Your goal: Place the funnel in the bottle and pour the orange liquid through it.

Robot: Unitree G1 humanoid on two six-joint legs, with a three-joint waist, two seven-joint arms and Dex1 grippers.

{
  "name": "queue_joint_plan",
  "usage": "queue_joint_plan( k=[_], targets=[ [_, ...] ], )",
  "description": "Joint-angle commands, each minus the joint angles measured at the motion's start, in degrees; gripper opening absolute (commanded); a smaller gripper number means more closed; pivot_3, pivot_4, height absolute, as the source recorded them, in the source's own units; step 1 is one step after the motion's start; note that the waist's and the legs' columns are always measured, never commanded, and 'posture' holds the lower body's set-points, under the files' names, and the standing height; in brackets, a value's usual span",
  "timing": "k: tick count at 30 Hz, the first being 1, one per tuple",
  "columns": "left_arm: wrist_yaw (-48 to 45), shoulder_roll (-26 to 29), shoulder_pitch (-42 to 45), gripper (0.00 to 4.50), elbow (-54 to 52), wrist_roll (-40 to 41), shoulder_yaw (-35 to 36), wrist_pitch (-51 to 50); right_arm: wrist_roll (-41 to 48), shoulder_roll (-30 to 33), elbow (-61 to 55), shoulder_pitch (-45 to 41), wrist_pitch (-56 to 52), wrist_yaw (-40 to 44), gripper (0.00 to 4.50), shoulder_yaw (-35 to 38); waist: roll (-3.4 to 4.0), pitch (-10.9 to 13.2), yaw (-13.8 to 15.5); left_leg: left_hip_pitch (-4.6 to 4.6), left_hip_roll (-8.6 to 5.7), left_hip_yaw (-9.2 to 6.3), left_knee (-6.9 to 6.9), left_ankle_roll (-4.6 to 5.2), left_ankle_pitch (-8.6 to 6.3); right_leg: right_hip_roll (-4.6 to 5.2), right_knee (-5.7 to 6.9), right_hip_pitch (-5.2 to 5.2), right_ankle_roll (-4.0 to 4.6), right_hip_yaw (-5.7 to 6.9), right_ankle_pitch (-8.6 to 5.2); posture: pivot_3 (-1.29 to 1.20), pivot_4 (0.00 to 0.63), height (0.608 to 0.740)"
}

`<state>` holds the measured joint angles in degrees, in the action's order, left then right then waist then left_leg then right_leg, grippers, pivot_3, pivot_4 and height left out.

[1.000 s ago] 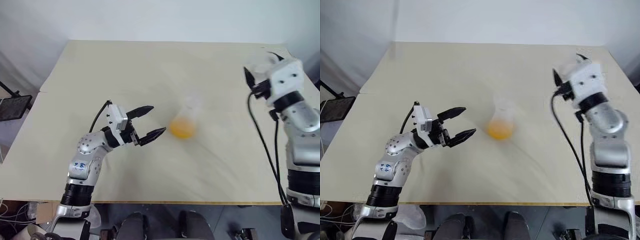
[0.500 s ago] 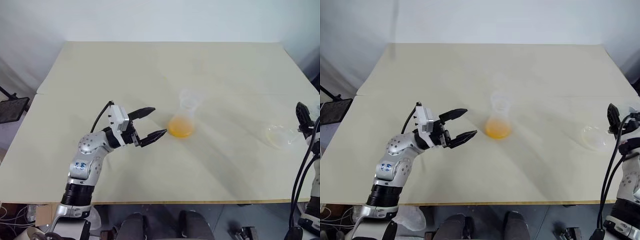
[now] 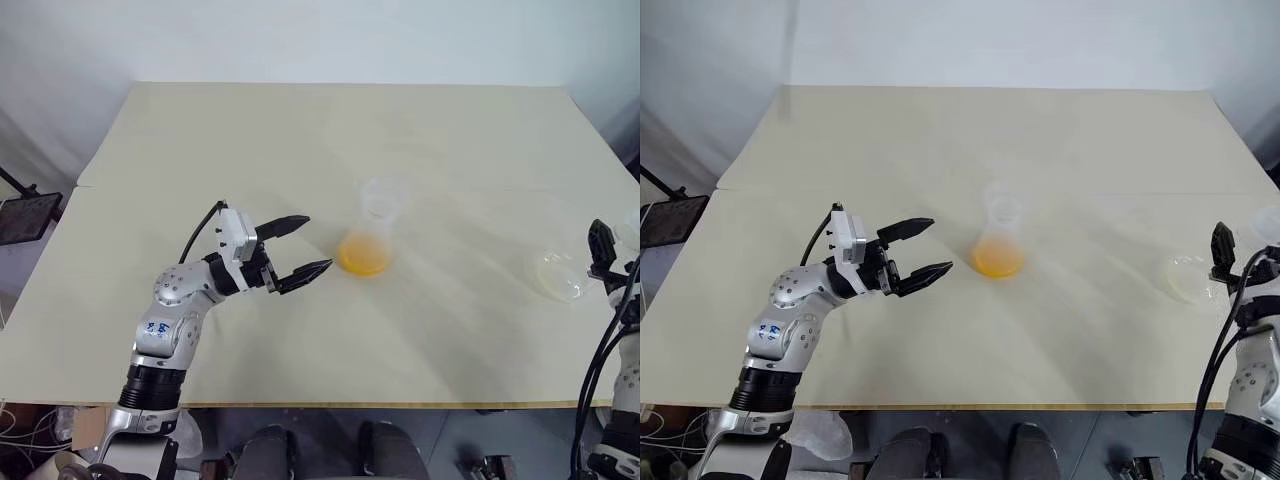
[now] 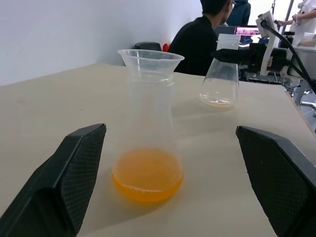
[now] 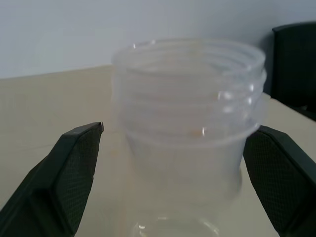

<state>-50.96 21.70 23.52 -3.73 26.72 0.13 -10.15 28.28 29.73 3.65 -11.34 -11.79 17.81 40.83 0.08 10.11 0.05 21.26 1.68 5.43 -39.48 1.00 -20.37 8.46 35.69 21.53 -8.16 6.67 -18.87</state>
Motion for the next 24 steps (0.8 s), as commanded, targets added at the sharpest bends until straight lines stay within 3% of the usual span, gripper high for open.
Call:
queue_joint_plan(
  k=[1, 13, 17, 24],
  targets=[
    [-0.3, 0.9, 0.3, 4.50, -2.1, 0.9, 1.1, -0.1, 1.2, 2.1, -5.1, 0.0, 1.2, -2.6, 4.47, 3.5, 0.00, 0.0, 0.0, 0.00, 0.00, 0.00, 0.00, 0.00, 0.00, 0.00, 0.00, 0.00, 0.00, 0.00, 0.00, 0.00, 0.150, 0.740],
    [0.2, 2.8, -0.1, 4.50, -2.4, 1.1, 2.1, -1.7, 5.5, 5.3, -10.6, -4.0, 8.4, 5.5, 4.47, 1.9, 0.01, 0.0, -0.1, 0.00, 0.00, 0.01, 0.00, 0.00, 0.00, 0.00, -0.02, 0.00, 0.00, -0.01, 0.00, 0.00, 0.150, 0.740],
    [-1.0, 5.2, -2.0, 4.50, -3.4, 1.6, 3.7, -2.2, 4.7, 10.4, -14.6, -8.3, 6.3, 15.0, 4.47, -9.4, 0.09, 0.0, -0.7, -0.07, 0.05, 0.11, 0.02, 0.00, 0.00, -0.03, -0.02, 0.04, 0.00, -0.08, 0.00, 0.00, 0.150, 0.740],
    [-4.2, 9.8, -6.5, 4.50, -3.9, 2.5, 6.7, -1.7, 3.8, 13.7, -19.0, 1.6, 8.3, 30.9, 4.47, -19.4, -0.01, 0.0, 1.1, 0.00, 0.00, -0.08, 0.22, -0.04, 0.03, 0.07, -0.08, 0.03, 0.00, 0.12, 0.00, 0.00, 0.150, 0.740]
  ],
)
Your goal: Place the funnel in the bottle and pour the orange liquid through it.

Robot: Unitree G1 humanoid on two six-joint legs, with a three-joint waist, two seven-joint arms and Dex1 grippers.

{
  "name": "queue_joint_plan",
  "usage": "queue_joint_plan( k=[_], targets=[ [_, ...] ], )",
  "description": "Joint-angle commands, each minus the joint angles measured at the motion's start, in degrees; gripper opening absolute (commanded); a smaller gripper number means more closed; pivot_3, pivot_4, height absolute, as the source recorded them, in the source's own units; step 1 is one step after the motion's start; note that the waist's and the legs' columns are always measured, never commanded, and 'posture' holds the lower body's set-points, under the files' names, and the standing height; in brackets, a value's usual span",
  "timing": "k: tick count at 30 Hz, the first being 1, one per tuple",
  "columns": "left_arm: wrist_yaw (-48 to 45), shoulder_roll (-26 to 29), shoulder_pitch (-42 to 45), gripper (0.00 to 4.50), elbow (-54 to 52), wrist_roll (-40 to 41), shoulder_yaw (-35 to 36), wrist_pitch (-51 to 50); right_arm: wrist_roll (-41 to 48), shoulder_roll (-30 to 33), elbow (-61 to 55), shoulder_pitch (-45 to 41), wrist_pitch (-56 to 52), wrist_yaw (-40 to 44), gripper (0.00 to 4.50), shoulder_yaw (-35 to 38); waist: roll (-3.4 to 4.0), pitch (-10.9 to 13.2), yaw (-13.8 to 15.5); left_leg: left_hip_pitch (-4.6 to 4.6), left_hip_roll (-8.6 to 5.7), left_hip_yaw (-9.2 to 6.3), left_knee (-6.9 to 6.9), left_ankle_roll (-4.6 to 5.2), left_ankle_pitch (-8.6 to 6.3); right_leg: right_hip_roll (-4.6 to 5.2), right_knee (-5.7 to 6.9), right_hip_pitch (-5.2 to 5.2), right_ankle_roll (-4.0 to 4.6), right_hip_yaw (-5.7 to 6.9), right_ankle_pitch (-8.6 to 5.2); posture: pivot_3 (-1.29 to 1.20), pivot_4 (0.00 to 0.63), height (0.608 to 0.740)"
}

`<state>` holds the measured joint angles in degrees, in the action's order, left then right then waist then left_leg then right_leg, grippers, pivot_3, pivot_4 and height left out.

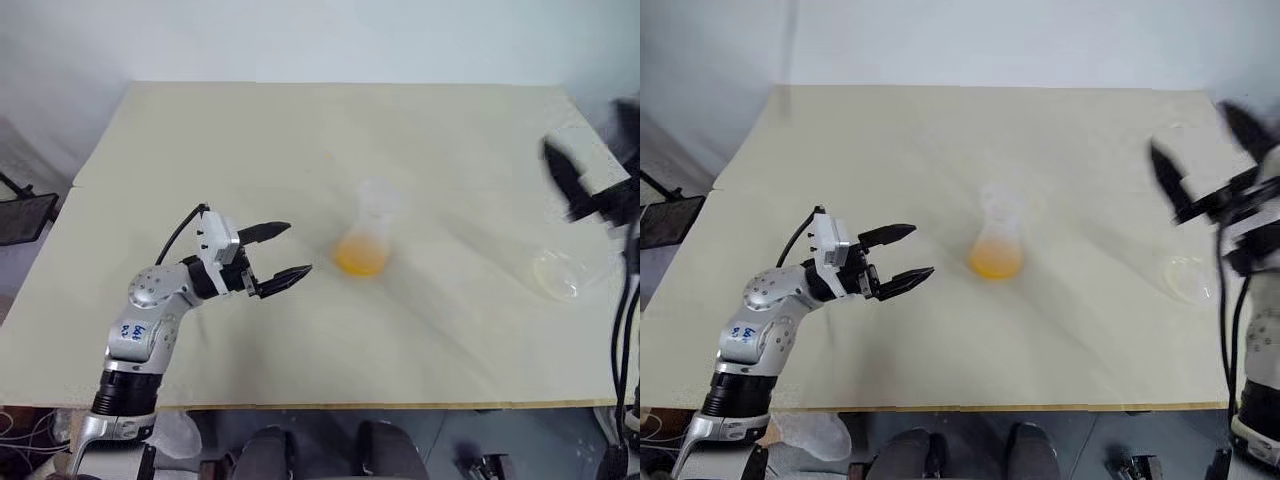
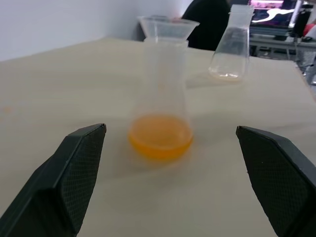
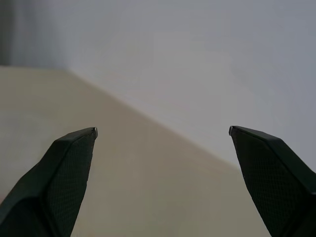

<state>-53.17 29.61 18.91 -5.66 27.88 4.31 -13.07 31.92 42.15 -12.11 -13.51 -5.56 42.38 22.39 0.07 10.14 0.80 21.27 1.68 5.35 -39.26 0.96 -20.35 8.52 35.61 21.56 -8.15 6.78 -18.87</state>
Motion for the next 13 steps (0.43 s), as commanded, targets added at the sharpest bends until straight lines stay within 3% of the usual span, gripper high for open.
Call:
queue_joint_plan(
  k=[1, 7, 13],
  targets=[
    [-2.7, 2.6, -2.9, 4.50, -2.1, 1.4, 3.2, 1.9, 0.1, 1.3, -3.7, 6.3, 3.7, 9.4, 4.47, -1.7, 0.00, 0.0, 0.6, 0.00, -0.03, 0.00, 0.00, 0.02, -0.01, 0.01, -0.03, 0.00, -0.01, 0.00, 0.00, 0.00, 0.150, 0.740],
    [-1.4, 5.6, -7.6, 4.50, -2.7, -1.9, 5.2, 3.6, 0.9, 1.9, 1.0, 18.9, 10.6, 25.4, 4.47, -2.1, -0.04, 0.0, 0.8, -0.02, -0.08, 0.00, -0.02, 0.04, -0.03, 0.00, -0.13, -0.12, -0.01, 0.10, 0.01, 0.00, 0.150, 0.740],
    [0.2, 6.2, -10.2, 4.50, -4.0, -2.4, 6.6, 4.6, 1.1, 2.1, 5.7, 22.0, 12.0, 30.4, 4.47, -1.1, -0.06, 0.0, 0.3, -0.15, 0.03, 0.09, -0.02, 0.00, 0.00, -0.08, -0.11, -0.13, 0.00, 0.03, 0.00, 0.00, 0.150, 0.740]
  ],
)
